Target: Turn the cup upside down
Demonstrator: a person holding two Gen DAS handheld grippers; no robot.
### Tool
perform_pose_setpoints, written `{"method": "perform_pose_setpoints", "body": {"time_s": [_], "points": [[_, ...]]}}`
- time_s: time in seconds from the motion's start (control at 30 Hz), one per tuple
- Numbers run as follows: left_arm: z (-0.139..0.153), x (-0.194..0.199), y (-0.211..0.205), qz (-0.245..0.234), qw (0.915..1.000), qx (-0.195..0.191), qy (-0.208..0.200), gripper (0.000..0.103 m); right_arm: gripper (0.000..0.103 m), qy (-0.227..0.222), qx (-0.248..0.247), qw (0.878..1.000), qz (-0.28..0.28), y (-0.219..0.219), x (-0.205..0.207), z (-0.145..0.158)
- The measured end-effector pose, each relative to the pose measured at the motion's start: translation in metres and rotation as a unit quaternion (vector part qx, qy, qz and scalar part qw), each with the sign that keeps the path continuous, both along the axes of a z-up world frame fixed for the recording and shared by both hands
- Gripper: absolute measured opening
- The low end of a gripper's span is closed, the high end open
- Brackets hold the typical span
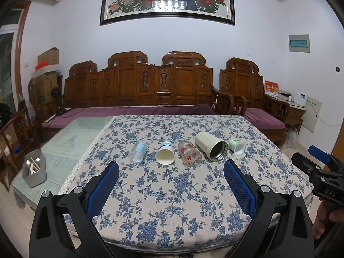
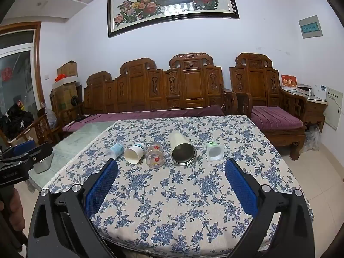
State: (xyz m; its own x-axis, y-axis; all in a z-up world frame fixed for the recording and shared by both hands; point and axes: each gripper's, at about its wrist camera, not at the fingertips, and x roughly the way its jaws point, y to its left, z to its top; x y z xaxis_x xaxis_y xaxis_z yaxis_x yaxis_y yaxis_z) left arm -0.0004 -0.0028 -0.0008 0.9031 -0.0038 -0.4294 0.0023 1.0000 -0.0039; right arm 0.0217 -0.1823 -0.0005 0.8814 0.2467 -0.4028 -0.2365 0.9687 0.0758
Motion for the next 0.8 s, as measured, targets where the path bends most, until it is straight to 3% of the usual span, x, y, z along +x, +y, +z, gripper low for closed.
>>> {"method": "perform_pose_setpoints", "body": {"time_s": [0.8], "points": [[0.0065,-0.0013,-0.0012,0.000,1.0000,0.000,-0.001,0.094,0.100,-0.001,0.001,1.000,0.001,-0.0009,-0.0007,0.0008]]}}
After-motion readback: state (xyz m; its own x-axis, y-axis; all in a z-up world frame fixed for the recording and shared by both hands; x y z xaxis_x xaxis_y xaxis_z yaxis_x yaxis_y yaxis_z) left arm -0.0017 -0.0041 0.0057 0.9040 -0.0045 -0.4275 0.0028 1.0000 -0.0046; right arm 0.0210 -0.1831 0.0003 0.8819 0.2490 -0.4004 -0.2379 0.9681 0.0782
